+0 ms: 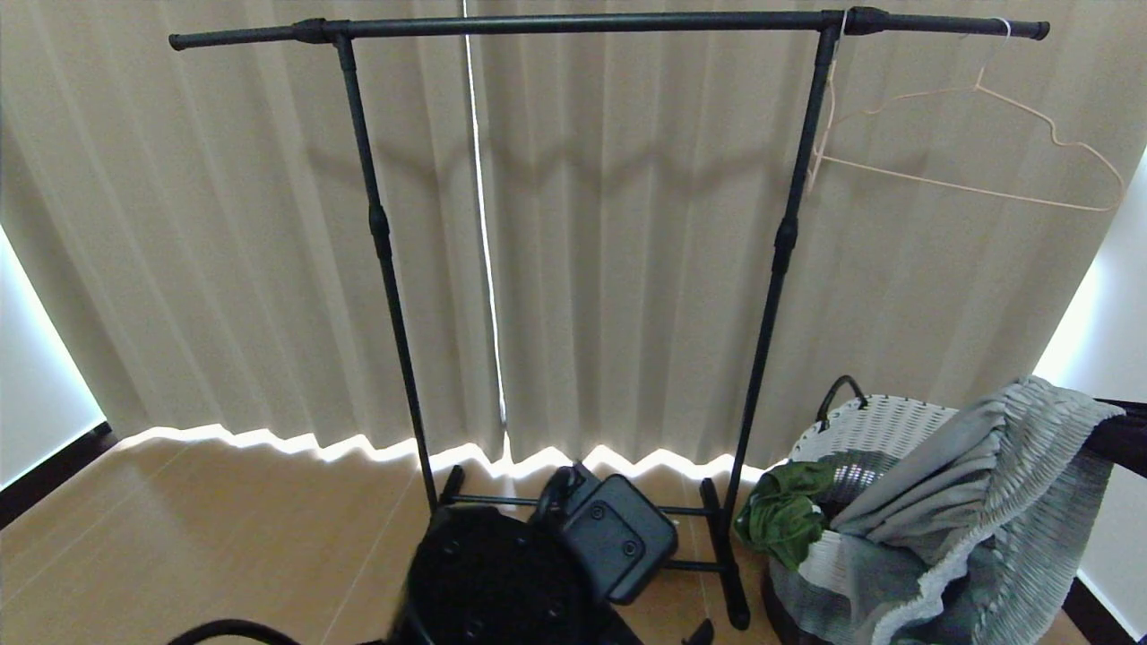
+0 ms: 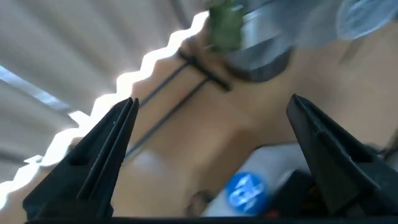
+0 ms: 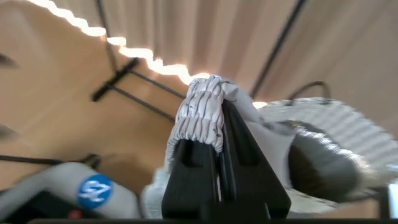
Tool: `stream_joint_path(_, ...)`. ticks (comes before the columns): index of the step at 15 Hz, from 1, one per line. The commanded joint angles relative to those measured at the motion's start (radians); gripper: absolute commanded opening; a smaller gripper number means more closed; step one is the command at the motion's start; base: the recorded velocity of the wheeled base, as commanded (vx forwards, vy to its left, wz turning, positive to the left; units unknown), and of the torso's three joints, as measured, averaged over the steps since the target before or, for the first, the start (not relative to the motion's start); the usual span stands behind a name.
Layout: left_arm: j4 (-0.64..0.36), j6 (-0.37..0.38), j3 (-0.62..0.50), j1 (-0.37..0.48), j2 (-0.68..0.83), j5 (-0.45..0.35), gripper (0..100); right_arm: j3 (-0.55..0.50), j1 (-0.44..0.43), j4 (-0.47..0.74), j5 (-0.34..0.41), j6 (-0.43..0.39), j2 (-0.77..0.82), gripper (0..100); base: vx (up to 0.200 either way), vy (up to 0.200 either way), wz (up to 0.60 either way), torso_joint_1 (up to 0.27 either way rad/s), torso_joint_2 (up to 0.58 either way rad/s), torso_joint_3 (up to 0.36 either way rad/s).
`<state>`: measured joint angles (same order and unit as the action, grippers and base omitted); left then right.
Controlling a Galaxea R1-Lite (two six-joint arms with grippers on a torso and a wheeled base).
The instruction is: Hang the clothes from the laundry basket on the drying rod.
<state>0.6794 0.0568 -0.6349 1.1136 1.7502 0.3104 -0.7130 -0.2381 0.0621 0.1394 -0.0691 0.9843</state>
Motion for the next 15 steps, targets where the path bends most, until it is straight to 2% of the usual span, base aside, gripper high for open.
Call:
stream_joint_path(1,0.128,-0.06,-0.091,0.06,0.222,0.015,100,-0.002,-0.032,-0.01,0.0,0.014,0.007,0,0.0,0.0,0.0,0.0,0.0,0.0)
stream_joint_path(3,0.181,-0.068,-0.147,0.06,0.281,0.019,100,-0.002,-0.058,-0.036,0.0,0.037,0.005,0,0.0,0.0,0.0,0.0,0.0,0.0)
stream_joint_path(7,0.184,-0.14,-0.25,0.101,0.33,0.016,100,-0.01,-0.092,-0.07,0.0,0.084,0.017,0,0.0,0.0,0.0,0.0,0.0,0.0)
stream_joint_path(10,0.184,-0.17,-0.332,0.081,0.397,0.021,100,-0.034,-0.119,-0.068,0.002,0.117,0.004,0,0.0,0.0,0.0,0.0,0.0,0.0)
stream_joint_path(15,0.184,-0.198,-0.367,0.063,0.445,0.021,100,-0.049,-0.171,-0.056,0.002,0.138,-0.045,0,0.0,0.0,0.0,0.0,0.0,0.0)
